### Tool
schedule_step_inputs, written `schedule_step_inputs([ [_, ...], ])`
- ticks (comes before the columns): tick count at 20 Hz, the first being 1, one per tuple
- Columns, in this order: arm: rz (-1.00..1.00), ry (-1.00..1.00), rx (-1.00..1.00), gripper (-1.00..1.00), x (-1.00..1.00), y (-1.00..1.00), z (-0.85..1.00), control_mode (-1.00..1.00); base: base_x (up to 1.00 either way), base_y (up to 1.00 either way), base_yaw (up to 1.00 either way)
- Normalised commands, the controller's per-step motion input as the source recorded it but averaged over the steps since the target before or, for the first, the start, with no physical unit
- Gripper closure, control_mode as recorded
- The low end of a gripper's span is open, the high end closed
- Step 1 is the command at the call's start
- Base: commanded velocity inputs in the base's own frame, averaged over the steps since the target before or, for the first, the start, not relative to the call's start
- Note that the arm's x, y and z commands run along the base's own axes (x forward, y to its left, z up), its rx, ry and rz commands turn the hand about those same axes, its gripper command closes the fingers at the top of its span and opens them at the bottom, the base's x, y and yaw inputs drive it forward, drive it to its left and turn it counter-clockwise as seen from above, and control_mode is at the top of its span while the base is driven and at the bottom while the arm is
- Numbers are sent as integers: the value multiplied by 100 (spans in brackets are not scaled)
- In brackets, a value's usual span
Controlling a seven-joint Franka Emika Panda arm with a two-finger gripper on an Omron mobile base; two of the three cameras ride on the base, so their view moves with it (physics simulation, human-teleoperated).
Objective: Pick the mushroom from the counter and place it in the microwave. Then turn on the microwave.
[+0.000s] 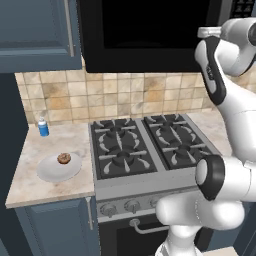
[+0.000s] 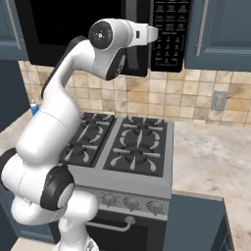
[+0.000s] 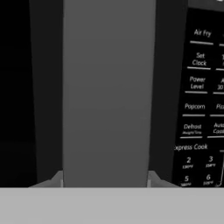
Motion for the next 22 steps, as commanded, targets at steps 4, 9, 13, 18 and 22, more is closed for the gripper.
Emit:
schedule_step_inputs([
  [4,0,-3,0,100,-44,0,0,-100,0,0,0],
  [9,0,-3,0,100,-40,0,0,-100,0,0,0],
  [13,0,-2,0,100,-37,0,0,-100,0,0,0],
  [18,0,-3,0,100,-40,0,0,-100,0,0,0],
  [22,-1,-5,0,100,-46,0,0,-100,0,0,0],
])
